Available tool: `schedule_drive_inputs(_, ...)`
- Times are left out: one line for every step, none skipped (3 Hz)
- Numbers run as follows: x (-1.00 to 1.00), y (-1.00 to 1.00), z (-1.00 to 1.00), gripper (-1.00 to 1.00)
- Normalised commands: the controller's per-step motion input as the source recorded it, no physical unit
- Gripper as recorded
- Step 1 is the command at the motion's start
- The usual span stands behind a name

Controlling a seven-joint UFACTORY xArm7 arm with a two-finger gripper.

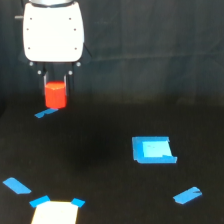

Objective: Pick up the red object from the table

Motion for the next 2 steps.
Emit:
schedule_drive_inputs(0.26,0.22,-0.06,-1.0)
schedule_drive_inputs(-0.18,0.05,0.07,-1.0)
